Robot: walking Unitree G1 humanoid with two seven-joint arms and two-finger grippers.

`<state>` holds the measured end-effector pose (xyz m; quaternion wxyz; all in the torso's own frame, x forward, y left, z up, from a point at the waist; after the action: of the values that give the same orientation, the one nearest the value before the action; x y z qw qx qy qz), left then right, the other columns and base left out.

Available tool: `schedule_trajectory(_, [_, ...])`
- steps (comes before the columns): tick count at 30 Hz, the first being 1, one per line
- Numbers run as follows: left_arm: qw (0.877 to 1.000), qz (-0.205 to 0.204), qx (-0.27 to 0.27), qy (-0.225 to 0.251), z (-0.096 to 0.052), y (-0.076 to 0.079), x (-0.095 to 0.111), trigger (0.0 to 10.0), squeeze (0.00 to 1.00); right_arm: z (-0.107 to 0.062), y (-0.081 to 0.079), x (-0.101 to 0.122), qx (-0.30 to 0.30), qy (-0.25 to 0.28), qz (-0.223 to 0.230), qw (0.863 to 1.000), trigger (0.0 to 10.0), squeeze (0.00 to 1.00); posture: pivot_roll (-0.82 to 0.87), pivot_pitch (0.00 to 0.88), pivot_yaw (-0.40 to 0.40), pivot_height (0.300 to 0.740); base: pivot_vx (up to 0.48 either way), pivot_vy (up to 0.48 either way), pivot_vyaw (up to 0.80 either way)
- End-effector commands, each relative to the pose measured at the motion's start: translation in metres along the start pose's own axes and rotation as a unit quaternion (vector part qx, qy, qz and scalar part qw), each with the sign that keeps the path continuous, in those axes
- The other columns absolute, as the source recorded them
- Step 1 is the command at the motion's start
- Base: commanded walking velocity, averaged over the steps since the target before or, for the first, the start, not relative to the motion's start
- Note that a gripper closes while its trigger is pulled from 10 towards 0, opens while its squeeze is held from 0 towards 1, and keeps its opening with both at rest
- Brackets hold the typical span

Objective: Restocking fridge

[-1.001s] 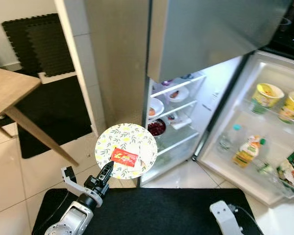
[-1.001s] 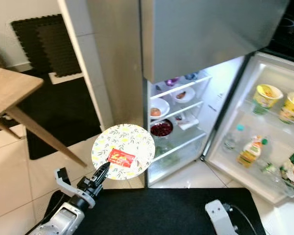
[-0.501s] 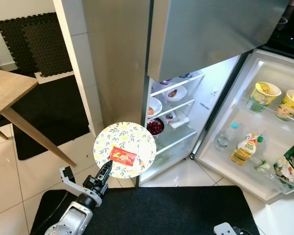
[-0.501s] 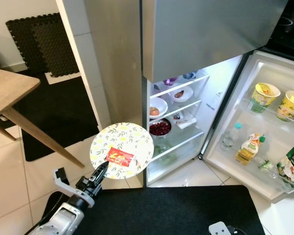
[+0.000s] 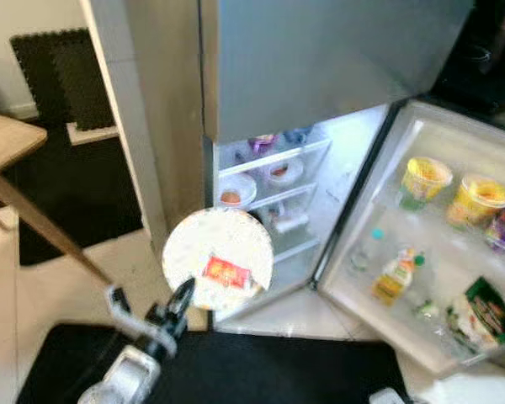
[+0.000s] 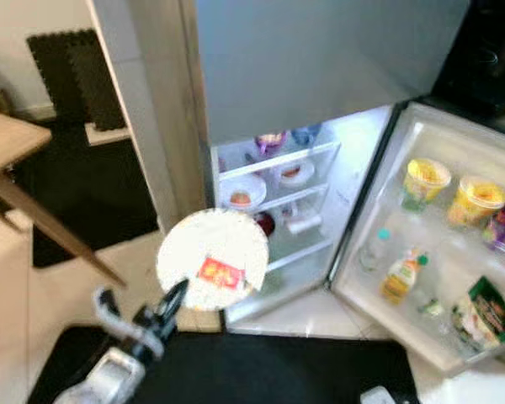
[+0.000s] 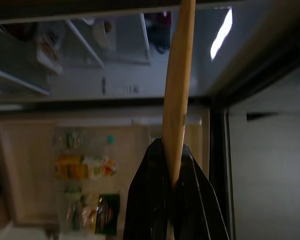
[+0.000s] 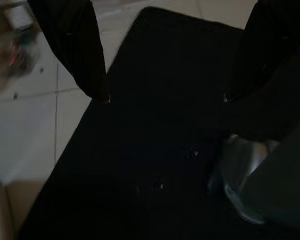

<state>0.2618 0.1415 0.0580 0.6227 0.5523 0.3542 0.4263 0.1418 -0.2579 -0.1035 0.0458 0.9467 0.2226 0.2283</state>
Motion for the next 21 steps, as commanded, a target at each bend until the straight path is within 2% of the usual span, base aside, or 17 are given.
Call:
schedule_trajectory(1, [0.999, -0.031, -0.012, 0.001, 0.004, -0.001, -0.015, 10.0, 0.0, -0.001, 0.001, -0.003, 0.001, -0.005, -0.004, 1.0, 10.0, 0.0, -0.05, 0.097, -0.007, 0.74, 0.0, -0.465, 0.77])
schedule_trajectory(6, [0.999, -0.035, -0.011, 0.002, 0.004, -0.001, -0.015, 10.0, 0.0, -0.001, 0.0, -0.004, 0.001, -0.005, -0.007, 1.0, 10.0, 0.0, -0.05, 0.099, -0.006, 0.74, 0.0, -0.431, 0.77])
schedule_trajectory(11, [0.999, -0.043, -0.007, 0.004, 0.005, -0.002, -0.015, 10.0, 0.0, -0.001, 0.0, -0.004, -0.001, -0.007, -0.013, 1.0, 10.0, 0.0, -0.05, 0.1, -0.006, 0.74, 0.0, 0.0, 0.67])
schedule_trajectory(21, [0.997, -0.081, 0.015, -0.013, 0.007, -0.011, -0.022, 10.0, 0.0, -0.002, 0.004, -0.005, -0.007, -0.013, -0.019, 1.0, 10.0, 0.0, -0.06, 0.099, -0.01, 0.74, 0.0, 0.0, 0.0])
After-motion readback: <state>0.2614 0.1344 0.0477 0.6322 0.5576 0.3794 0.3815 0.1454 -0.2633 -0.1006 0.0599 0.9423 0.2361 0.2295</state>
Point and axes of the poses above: a point about 5 cm out from each wrist's last joint towards the gripper, its own z axis pointing out of the wrist towards the gripper, its own x axis along the axis of the wrist's last joint, y = z × x, the point moved 2 cm from there along z, pointing out of the wrist towards the gripper, and after that the axes turned 7 degrees about -z, right-handed, at the moved point
